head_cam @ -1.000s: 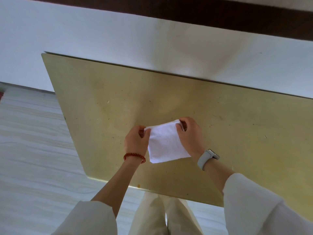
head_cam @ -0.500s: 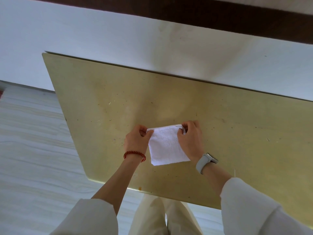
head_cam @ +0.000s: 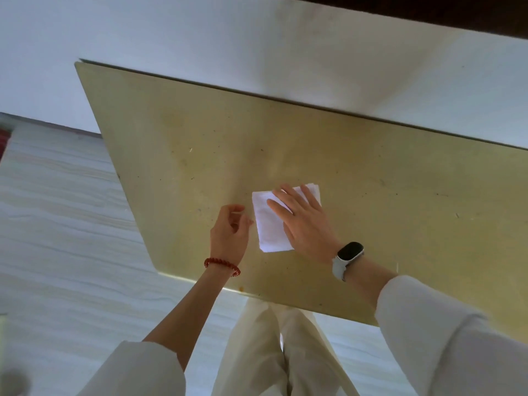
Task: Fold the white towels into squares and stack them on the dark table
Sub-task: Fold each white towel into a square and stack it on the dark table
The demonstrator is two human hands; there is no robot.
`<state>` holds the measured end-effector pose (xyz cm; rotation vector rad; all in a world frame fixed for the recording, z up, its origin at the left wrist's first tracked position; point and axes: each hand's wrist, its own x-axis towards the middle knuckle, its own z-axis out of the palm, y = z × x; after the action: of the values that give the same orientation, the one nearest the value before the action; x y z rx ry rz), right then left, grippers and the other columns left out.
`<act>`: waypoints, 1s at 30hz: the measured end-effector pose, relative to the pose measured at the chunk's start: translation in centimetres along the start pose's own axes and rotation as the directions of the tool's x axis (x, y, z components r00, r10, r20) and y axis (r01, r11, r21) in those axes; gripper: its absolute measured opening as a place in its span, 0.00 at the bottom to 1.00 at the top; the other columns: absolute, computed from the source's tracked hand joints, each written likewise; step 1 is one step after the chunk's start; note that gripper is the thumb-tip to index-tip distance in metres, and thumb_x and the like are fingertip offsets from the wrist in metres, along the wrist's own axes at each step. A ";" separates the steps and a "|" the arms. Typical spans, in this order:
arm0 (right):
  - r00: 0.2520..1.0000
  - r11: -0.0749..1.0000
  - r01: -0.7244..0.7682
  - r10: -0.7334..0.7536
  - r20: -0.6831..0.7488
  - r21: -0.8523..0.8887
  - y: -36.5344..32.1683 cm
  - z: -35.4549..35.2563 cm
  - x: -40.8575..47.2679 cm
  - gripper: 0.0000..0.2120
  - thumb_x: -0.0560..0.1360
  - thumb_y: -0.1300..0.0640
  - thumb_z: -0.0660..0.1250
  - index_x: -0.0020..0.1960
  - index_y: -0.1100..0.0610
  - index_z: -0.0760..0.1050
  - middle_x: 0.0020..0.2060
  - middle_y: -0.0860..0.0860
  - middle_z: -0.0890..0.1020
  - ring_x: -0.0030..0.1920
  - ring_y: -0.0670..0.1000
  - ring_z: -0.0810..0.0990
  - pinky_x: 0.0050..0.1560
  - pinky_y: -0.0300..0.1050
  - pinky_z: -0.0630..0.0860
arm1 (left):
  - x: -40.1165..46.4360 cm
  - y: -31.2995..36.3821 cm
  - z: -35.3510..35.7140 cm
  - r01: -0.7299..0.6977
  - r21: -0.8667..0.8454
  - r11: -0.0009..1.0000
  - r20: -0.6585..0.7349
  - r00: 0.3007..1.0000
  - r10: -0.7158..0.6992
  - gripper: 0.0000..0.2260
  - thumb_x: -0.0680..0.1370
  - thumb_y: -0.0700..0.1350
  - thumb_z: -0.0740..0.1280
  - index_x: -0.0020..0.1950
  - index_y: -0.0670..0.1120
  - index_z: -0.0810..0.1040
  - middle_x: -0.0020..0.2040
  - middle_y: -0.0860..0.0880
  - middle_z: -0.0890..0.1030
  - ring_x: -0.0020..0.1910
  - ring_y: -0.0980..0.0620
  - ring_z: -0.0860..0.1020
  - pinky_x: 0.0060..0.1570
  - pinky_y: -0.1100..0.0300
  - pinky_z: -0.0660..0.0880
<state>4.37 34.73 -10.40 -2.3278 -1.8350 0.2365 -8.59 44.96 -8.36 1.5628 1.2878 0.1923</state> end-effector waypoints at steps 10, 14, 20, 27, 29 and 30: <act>0.986 0.994 -0.022 0.040 0.164 -0.108 0.3 2.0 -0.4 0.23 0.77 0.52 0.48 0.71 0.54 0.62 0.70 0.56 0.67 0.70 0.58 0.65 0.69 0.58 0.54 | -2.5 -1.6 -0.3 0.079 -0.089 0.993 0.332 0.942 -0.046 0.13 0.76 0.36 0.64 0.58 0.47 0.69 0.34 0.50 0.78 0.24 0.61 0.73 0.27 0.71 0.69; 0.988 0.992 -0.026 0.043 0.147 -0.121 0.1 2.4 -0.6 0.23 0.77 0.52 0.48 0.71 0.54 0.61 0.70 0.56 0.67 0.70 0.58 0.65 0.69 0.59 0.54 | -2.7 -1.8 0.3 -0.008 0.195 0.981 0.290 0.956 -0.050 0.13 0.75 0.42 0.65 0.58 0.49 0.69 0.36 0.48 0.80 0.35 0.54 0.77 0.37 0.61 0.74; 0.990 0.991 -0.023 0.042 0.137 -0.134 0.0 2.4 -0.5 0.23 0.77 0.52 0.49 0.72 0.53 0.61 0.70 0.56 0.66 0.70 0.58 0.64 0.70 0.59 0.55 | -3.0 -1.1 1.0 -0.066 0.409 0.910 0.073 0.997 0.039 0.13 0.76 0.45 0.63 0.59 0.43 0.70 0.47 0.49 0.77 0.46 0.47 0.76 0.44 0.56 0.72; 0.995 0.996 -0.083 0.085 -0.055 0.033 -0.4 1.2 -1.3 0.20 0.76 0.60 0.51 0.65 0.63 0.69 0.67 0.60 0.71 0.69 0.58 0.67 0.71 0.56 0.56 | -1.5 -2.4 2.3 -0.533 0.678 0.506 0.174 0.786 0.594 0.19 0.74 0.41 0.55 0.64 0.39 0.72 0.65 0.41 0.74 0.64 0.42 0.72 0.55 0.50 0.73; 0.987 0.990 -0.141 0.140 -0.074 -0.017 -0.2 1.2 -1.6 0.20 0.76 0.59 0.52 0.64 0.63 0.70 0.66 0.60 0.71 0.68 0.58 0.68 0.70 0.58 0.59 | -0.9 -2.3 2.7 -0.564 0.702 0.435 0.268 0.775 0.572 0.21 0.75 0.42 0.54 0.65 0.38 0.70 0.67 0.41 0.72 0.67 0.43 0.70 0.59 0.45 0.70; 0.985 0.985 -0.167 0.165 -0.050 -0.050 0.0 1.3 -1.7 0.21 0.76 0.58 0.51 0.65 0.62 0.70 0.67 0.60 0.71 0.68 0.58 0.68 0.68 0.60 0.61 | -0.7 -2.3 2.9 -0.568 0.717 0.404 0.308 0.778 0.547 0.21 0.75 0.43 0.53 0.66 0.38 0.70 0.68 0.41 0.71 0.67 0.44 0.70 0.60 0.43 0.70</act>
<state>3.68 33.07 -11.61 -2.5043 -1.6480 0.1547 -8.32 42.37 -11.05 2.7635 0.7587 0.0050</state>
